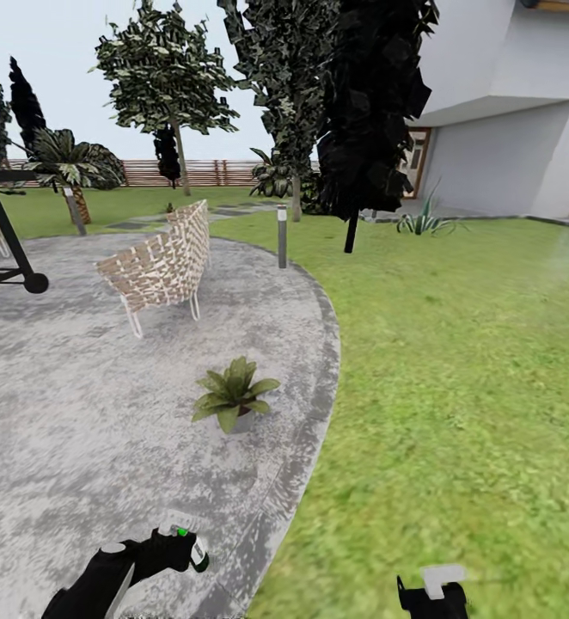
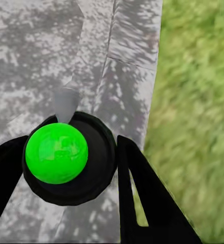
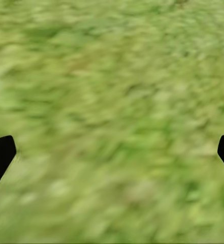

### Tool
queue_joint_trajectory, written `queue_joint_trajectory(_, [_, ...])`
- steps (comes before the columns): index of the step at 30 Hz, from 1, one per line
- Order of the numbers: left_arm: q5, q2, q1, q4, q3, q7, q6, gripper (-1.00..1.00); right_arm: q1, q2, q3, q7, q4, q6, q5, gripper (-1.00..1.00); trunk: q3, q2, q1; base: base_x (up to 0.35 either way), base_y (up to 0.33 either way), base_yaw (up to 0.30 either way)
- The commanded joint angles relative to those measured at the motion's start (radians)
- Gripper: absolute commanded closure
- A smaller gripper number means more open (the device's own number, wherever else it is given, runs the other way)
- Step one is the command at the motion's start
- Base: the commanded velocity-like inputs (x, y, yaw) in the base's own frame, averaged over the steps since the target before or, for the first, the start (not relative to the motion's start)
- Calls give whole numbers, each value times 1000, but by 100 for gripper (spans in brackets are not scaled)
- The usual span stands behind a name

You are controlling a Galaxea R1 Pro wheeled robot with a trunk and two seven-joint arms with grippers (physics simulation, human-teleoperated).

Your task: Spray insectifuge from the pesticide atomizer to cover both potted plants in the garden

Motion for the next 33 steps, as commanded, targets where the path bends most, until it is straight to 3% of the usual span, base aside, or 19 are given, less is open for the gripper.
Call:
queue_joint_trajectory(1, [-4, 2, -2, -3, 9, 7, 7, 100, -1, 0, -7, -4, 1, -3, 11, -100, -1, 0, 0, 0, 0, 278])
queue_joint_trajectory(5, [-3, 4, -10, -42, 14, 57, 19, 100, -1, 0, -7, -6, 1, -3, 11, -100, -1, 0, 0, 0, 0, 278])
queue_joint_trajectory(9, [-7, -6, -7, -103, 10, 64, 37, 100, -1, 0, -8, -6, 1, -3, 11, -100, -1, 0, 0, 0, 0, 254])
queue_joint_trajectory(14, [-11, -2, 4, -119, 3, 64, 58, 100, -1, 0, -7, -5, 1, -3, 10, -100, -1, 0, 0, 16, 0, 39])
queue_joint_trajectory(19, [-11, -11, -2, -120, 4, 66, 60, 100, -1, -9, -8, -6, 1, -3, 11, -100, -1, 0, 0, 319, 0, 0])
queue_joint_trajectory(24, [-11, -8, -11, -124, 4, 66, 122, 100, -1, -8, -7, -5, 1, -3, 11, -100, -1, 0, 0, 339, -3, 0])
queue_joint_trajectory(28, [-12, -11, -9, -182, 2, 66, 137, 100, -1, -6, -7, -5, 0, -3, 11, -100, -1, 0, 0, 321, -94, 0])
queue_joint_trajectory(33, [-12, -4, 1, -197, 1, 66, 139, 100, -1, -10, -7, -5, 2, -3, 12, -100, -1, 0, 0, 296, -140, 0])
